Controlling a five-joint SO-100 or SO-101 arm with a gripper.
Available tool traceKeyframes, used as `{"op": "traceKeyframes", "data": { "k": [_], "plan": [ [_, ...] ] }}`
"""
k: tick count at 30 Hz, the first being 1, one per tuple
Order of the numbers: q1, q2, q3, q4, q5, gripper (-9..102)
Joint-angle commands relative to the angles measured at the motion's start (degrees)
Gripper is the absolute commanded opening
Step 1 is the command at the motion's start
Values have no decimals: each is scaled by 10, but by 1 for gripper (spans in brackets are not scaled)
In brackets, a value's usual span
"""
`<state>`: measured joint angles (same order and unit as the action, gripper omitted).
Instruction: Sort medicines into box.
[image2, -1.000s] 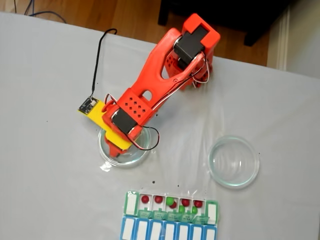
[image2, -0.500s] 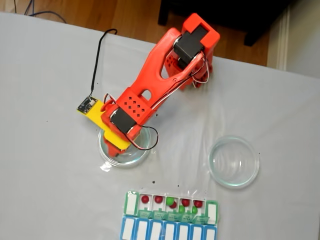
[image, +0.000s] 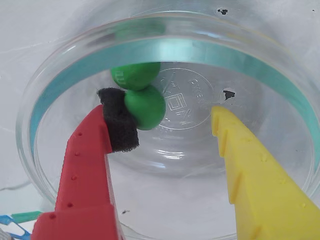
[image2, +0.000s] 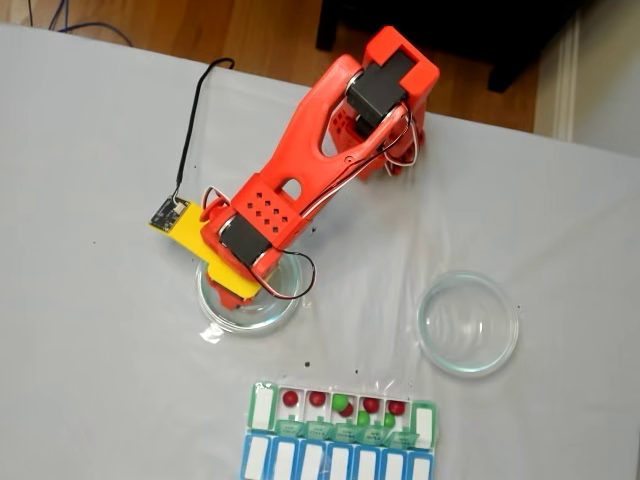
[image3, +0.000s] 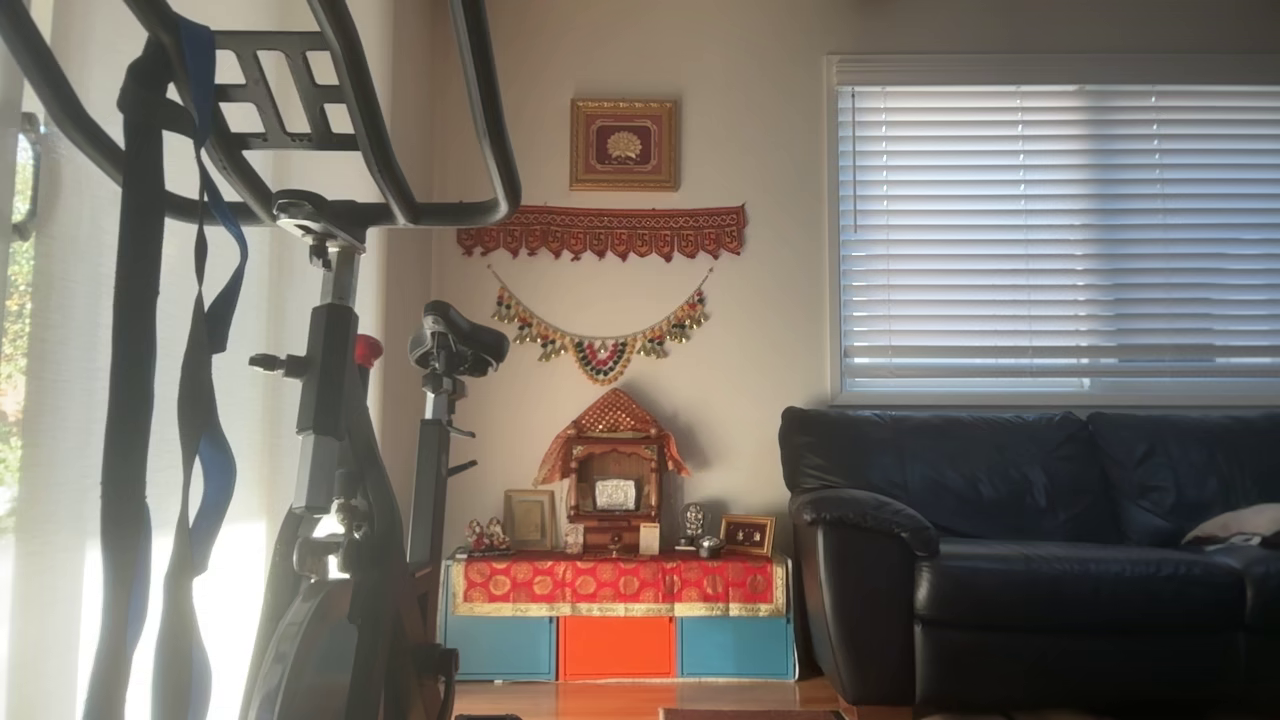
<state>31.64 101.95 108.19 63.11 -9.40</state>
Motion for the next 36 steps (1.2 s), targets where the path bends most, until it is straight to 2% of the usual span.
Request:
{"op": "traceKeyframes", "data": {
  "k": [1, 36],
  "plan": [
    [2, 55, -25, -7, -11, 26],
    [-19, 135, 93, -125, -97, 22]
  ]
}}
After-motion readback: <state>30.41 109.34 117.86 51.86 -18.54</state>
